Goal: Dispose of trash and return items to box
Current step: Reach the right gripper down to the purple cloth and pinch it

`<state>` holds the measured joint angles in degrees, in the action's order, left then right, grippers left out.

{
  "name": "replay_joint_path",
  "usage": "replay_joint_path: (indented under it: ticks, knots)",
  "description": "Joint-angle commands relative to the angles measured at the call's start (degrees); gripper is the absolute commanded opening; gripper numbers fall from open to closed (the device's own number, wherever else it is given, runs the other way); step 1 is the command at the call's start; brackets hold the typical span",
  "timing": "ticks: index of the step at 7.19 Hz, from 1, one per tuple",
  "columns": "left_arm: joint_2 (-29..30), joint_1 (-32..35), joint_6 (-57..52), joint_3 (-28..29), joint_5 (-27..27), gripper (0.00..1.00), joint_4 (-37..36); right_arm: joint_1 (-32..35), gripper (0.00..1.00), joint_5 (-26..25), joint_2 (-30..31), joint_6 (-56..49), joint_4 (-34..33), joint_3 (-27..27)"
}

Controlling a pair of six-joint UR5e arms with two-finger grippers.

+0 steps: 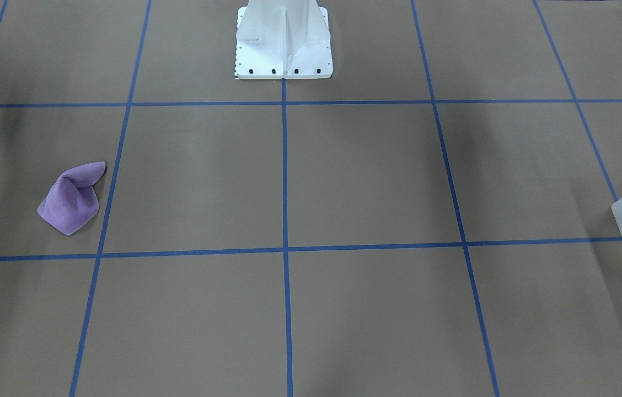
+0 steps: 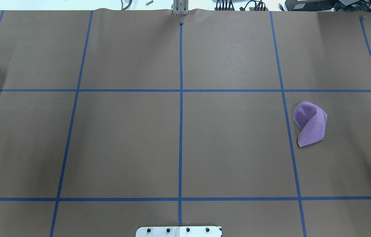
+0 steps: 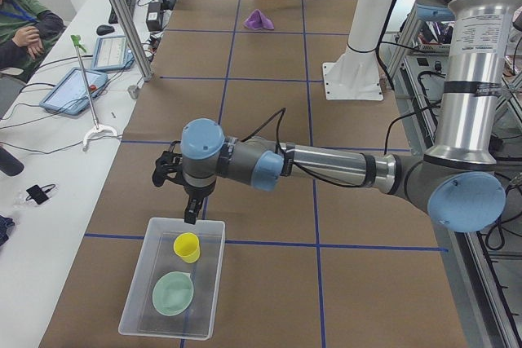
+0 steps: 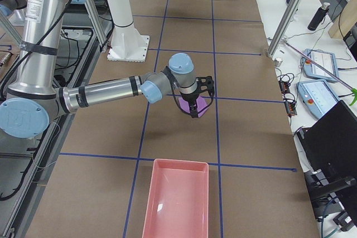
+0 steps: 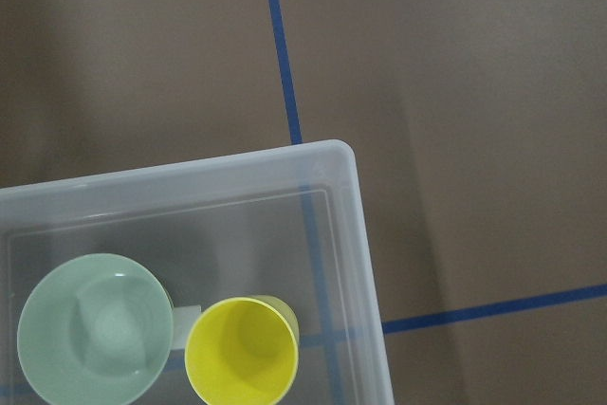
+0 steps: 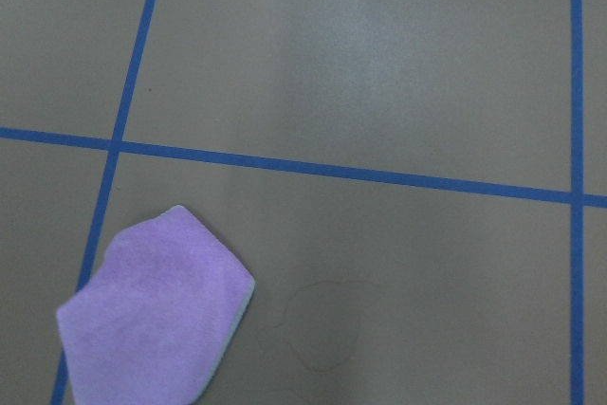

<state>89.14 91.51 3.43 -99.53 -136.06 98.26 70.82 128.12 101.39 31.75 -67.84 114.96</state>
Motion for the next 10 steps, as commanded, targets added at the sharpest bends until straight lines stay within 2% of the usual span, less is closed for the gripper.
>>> replay_joint_path:
  ticks: [1,2,4,5,6,8,9,10]
  knots:
    - [-9.49,0.25,0.00,-10.93,0.00,0.99,-2.37,-8.28,1.00,-5.73,-3.11,13.53,-0.19,3.06]
    - [-9.51,0.25,0.00,-10.95,0.09,0.99,-2.37,-15.29,1.00,-12.56,-4.87,22.04,-0.19,3.86]
    - [-9.42,0.33,0.00,-10.95,0.36,0.99,-2.28,-27.35,0.98,-27.05,-7.68,31.92,-1.06,3.08]
    - [-9.42,0.25,0.00,-10.95,0.36,0.99,-2.28,-29.23,0.96,-28.96,-9.53,33.01,-0.98,1.07]
    - [-9.51,0.25,0.00,-10.95,0.36,0.99,-2.20,-29.43,0.86,-29.41,-9.98,33.02,-0.90,-0.08]
    - [-9.51,0.33,0.00,-11.03,0.36,0.99,-2.11,-30.57,0.55,-32.83,-9.81,33.02,-0.81,-1.49]
    - [-9.51,0.25,0.00,-10.95,0.36,0.99,-2.11,-30.66,0.34,-33.10,-9.63,33.02,-0.81,-1.49]
    - [-9.51,0.25,0.09,-10.95,0.36,0.99,-2.11,-30.66,0.09,-33.19,-9.55,33.02,-0.81,-1.49]
